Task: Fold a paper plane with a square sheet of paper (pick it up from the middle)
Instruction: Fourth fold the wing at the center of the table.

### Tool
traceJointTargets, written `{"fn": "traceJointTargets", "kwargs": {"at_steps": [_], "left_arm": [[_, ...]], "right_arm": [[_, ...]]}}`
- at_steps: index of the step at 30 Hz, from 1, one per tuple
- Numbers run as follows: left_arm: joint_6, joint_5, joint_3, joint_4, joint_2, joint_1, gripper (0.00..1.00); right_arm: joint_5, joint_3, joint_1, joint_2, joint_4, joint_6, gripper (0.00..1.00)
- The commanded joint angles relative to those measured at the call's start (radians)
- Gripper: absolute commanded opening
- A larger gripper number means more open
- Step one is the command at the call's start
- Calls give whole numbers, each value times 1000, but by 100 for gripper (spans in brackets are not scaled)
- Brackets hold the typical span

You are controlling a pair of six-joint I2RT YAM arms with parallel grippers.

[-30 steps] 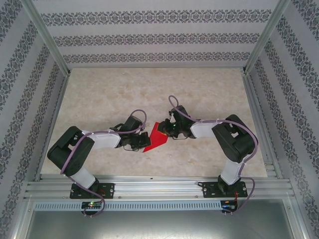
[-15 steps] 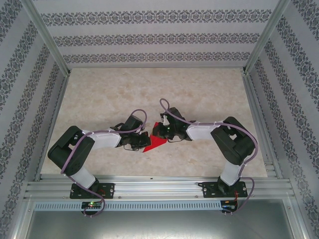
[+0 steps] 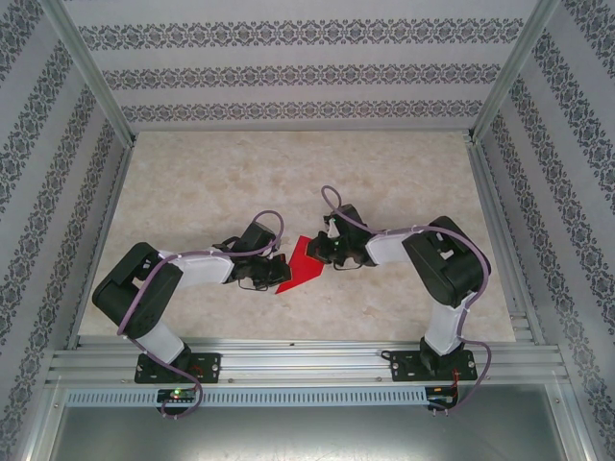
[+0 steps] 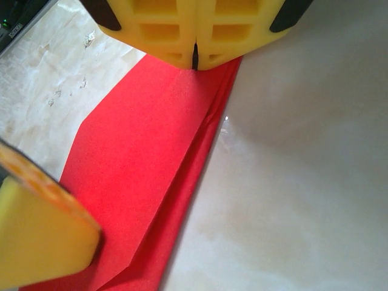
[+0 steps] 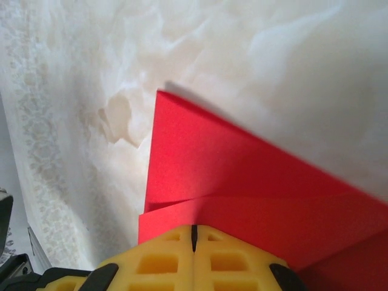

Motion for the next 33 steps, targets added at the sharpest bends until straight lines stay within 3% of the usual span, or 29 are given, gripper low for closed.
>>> {"fn": "traceJointTargets", "kwargs": {"at_steps": [1, 7, 15, 21, 33], "left_arm": [[23, -93, -63, -175, 53, -1, 0], [27, -93, -70, -180, 39, 0, 0], [29, -79, -63, -175, 36, -1, 0], [32, -79, -55, -178, 38, -2, 0], [34, -80, -42, -187, 36, -1, 0]], "right_arm": [[71, -21, -73, 35, -11, -61, 5], [41, -22, -151, 48, 15, -79, 6], [-12, 13, -159, -64, -43, -100, 8], [16, -4, -93, -190, -91, -87, 10], [49, -29, 103, -74, 47, 44, 9]]}}
